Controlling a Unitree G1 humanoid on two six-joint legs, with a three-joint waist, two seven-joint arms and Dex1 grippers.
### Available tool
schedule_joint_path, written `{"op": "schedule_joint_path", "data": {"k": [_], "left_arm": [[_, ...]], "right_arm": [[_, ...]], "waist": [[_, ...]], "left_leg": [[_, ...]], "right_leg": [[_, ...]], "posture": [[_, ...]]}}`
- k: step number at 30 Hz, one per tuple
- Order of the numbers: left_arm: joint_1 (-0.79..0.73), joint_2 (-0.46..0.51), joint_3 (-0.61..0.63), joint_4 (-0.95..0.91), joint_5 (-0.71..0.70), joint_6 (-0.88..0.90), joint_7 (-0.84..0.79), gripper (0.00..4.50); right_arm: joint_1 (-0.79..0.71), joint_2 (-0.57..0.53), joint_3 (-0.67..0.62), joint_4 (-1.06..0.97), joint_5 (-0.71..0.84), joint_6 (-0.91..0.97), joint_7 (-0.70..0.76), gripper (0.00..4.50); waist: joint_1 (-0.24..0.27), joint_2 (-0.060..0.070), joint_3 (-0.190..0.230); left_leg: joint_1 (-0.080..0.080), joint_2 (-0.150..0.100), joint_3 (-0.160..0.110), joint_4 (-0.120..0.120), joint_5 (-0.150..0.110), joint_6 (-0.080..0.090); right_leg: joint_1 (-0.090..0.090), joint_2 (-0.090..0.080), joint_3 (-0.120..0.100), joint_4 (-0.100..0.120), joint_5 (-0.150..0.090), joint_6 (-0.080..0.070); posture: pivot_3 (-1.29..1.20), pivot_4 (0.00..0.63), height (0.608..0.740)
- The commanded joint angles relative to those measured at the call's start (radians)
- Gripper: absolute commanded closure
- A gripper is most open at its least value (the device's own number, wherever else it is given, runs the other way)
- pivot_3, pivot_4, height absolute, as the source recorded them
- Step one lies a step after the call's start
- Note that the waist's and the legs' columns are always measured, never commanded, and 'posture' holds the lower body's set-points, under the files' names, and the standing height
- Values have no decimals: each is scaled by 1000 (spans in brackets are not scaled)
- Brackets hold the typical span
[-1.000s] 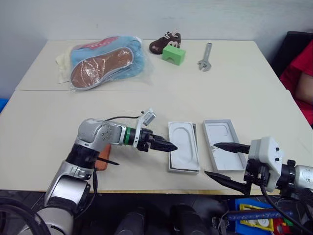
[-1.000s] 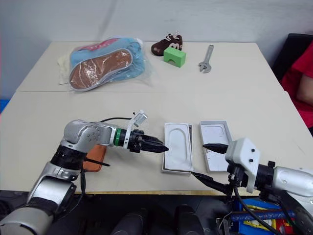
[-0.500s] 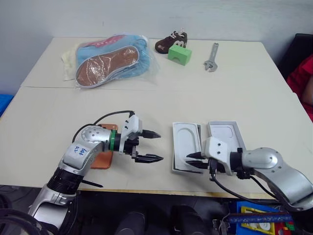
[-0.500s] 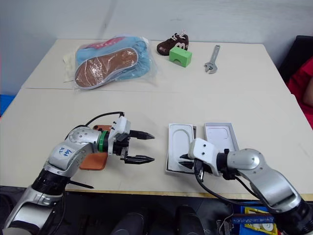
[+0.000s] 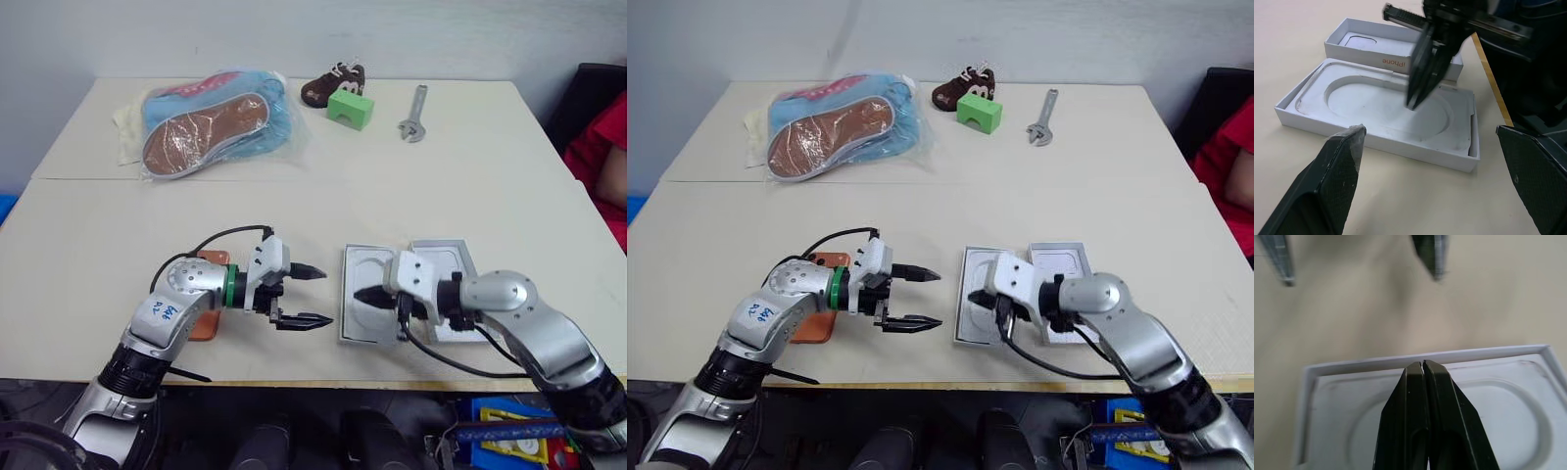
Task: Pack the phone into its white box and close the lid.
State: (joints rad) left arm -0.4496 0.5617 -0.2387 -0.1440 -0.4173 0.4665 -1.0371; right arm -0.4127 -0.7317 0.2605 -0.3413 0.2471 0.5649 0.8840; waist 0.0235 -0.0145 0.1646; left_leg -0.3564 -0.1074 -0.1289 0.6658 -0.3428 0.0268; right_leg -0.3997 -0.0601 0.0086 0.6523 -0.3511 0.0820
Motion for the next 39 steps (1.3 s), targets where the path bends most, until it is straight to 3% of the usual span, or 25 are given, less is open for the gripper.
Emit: {"op": "schedule_joint_path", "data": {"k": [1,5,8,14,22,28,31,39], "left_arm": [[-3,-5,7,-25,12,-13,0,0],[-11,-13,9,-18,16,-10,0,0],[-12,-17,16,-17,13,-3,2,0],[-10,-19,23,-19,8,11,5,0],[13,22,70,-19,-8,32,-4,0],[37,39,111,-48,-16,64,14,0],[46,37,116,-67,-21,77,26,0],[52,33,112,-83,-22,89,42,0]], "right_arm": [[-71,20,30,136,-106,-40,-46,4458],[-111,20,104,274,-240,-123,-60,4458],[-108,55,94,295,-239,-140,-64,4458],[-83,104,53,251,-221,-106,-66,4458],[-60,20,-49,37,-117,31,21,4458],[-57,-78,66,71,-299,-10,2,4458],[-82,-59,50,59,-285,34,6,4458],[-100,22,183,161,-396,-63,-6,4458]], "waist": [[0,0,0],[1,0,0],[0,-1,0],[-3,-1,0],[-2,-1,0],[-1,0,0],[0,0,0],[-1,-1,-1]], "left_leg": [[0,0,0,0,0,0],[-1,0,1,0,0,0],[-2,0,2,0,0,0],[-2,0,2,1,0,0],[-10,0,2,3,0,-1],[-11,-1,2,5,0,0],[-12,-1,2,8,0,0],[-12,-1,2,8,0,0]], "right_leg": [[0,0,0,0,0,0],[-3,0,0,1,0,0],[-4,0,0,2,0,0],[-5,0,0,4,0,0],[-12,0,0,5,0,0],[-13,-1,0,6,0,0],[-13,-1,0,6,0,0],[-12,-1,-1,6,0,0]], "posture": [[0,150,740],[0,150,740],[0,150,740],[0,150,740],[0,150,740],[0,150,740],[0,150,740],[0,150,740]]}}
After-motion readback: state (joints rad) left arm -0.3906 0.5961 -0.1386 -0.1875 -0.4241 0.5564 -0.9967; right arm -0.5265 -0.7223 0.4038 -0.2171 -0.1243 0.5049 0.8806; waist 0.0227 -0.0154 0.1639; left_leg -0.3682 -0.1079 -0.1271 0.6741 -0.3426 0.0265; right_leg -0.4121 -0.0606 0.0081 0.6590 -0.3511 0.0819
